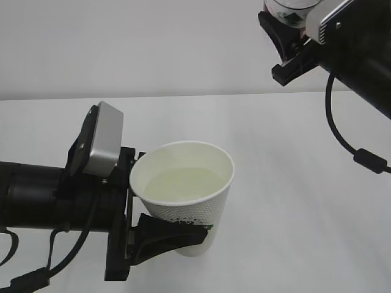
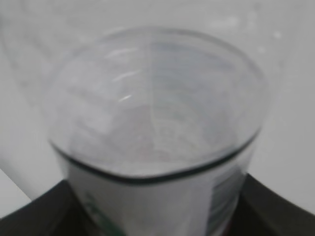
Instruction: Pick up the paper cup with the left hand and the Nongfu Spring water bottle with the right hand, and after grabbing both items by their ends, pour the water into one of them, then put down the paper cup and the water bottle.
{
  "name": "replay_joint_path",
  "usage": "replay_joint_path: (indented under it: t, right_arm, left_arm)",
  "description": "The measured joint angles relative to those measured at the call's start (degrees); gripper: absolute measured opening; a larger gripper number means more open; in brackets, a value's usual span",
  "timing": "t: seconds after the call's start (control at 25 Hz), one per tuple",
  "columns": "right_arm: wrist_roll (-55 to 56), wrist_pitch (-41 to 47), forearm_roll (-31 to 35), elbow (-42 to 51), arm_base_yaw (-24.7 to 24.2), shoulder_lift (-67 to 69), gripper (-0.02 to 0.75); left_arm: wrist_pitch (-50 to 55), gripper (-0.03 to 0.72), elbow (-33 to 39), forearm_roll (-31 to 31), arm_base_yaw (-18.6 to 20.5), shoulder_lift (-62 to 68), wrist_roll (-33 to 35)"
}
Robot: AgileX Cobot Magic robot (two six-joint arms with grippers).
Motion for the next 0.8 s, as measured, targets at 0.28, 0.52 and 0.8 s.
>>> replay_joint_path:
  t: [0.28,0.52,0.8]
  right_arm:
    - [3.2,4.0,0.4,0.0,0.0,0.0,0.469]
    - [6.7,4.8,4.0,0.0,0.0,0.0,0.469]
    - [8.3,6.8,7.3,0.0,0.0,0.0,0.469]
  left_arm:
    - [0.0,0.528,0.0,0.0,0.0,0.0,0.0]
    - [0.0,0.528,0.0,0.0,0.0,0.0,0.0]
    - [0.0,0.528,0.0,0.0,0.0,0.0,0.0]
